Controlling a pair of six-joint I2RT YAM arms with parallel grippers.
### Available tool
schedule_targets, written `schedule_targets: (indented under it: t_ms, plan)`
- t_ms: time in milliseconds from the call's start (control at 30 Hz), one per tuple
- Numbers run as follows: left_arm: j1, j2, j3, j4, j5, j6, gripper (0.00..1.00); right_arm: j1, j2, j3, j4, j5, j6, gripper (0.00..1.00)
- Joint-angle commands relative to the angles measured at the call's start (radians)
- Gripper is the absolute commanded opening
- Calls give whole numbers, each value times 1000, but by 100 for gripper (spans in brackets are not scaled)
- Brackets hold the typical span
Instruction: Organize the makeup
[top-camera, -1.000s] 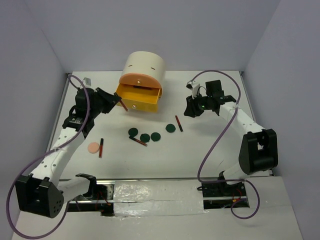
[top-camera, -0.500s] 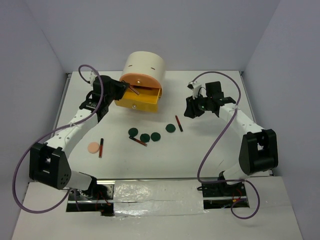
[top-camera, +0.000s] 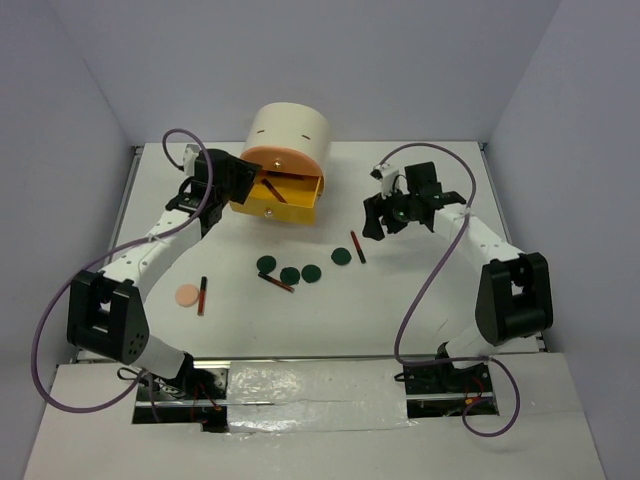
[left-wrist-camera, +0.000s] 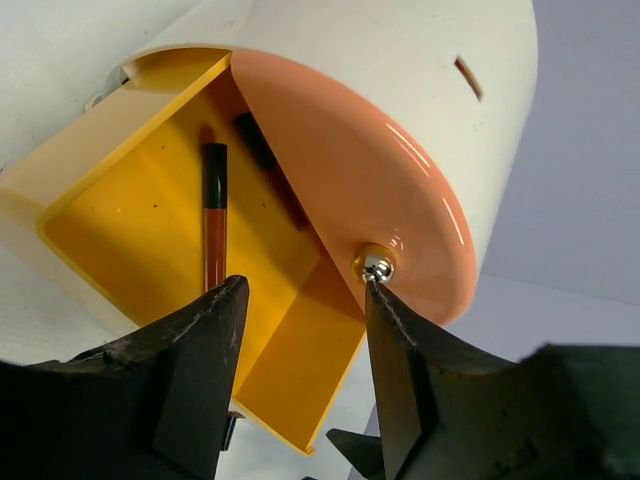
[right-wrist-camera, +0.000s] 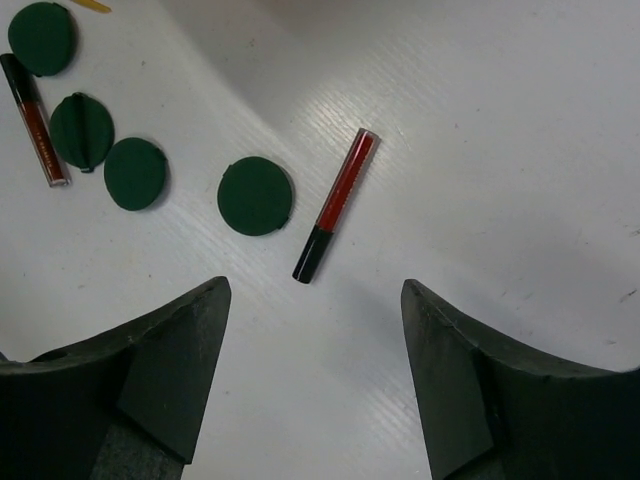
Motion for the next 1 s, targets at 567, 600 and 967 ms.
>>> schedule_targets:
  t_ms: [567, 600, 967]
  plan:
    - [11, -590, -217, -224, -64, 712, 79, 185, 355, 231, -85, 363, 200, 48]
    - [14, -648, -260, -267, -92, 703, 84, 188, 361, 239, -86, 368, 200, 49]
    - [34, -761, -440, -421, -100, 622, 89, 203, 432, 250, -91, 423, 196, 44]
